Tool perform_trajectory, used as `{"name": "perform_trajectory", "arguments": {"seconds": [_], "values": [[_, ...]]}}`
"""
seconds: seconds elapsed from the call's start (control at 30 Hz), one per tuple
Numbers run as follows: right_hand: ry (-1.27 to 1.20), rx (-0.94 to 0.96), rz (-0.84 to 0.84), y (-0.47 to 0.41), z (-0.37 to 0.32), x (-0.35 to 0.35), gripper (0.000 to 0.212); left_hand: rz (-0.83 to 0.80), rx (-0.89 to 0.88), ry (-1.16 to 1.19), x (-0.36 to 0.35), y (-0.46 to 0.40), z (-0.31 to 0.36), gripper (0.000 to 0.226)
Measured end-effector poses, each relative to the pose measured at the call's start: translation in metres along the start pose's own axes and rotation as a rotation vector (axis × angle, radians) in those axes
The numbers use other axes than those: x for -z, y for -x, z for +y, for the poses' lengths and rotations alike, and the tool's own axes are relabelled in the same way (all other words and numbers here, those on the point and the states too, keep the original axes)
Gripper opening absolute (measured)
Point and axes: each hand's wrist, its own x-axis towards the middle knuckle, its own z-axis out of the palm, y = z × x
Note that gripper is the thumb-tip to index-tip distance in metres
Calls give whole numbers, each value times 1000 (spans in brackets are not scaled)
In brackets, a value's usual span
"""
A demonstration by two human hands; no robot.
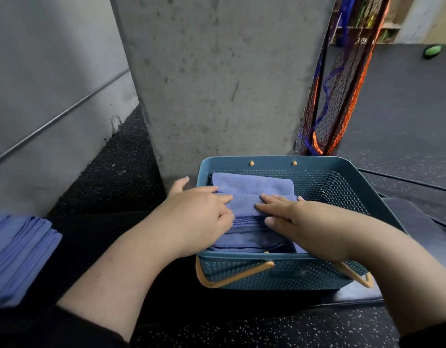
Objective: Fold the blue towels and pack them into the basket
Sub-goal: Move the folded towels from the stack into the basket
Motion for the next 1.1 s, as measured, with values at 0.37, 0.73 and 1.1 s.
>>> {"name": "perform_trajectory", "arguments": {"seconds": [0.37,0.73,1.1], "values": [[-331,201,775,-5,-30,4,28,853,77,339,-7,37,-63,44],[-603,424,595,-71,-212,-49,34,951,632,585,-24,162,-202,30],[-532,310,220,-237,-353,-119,51,315,997,379,-78,223,-295,21]]}}
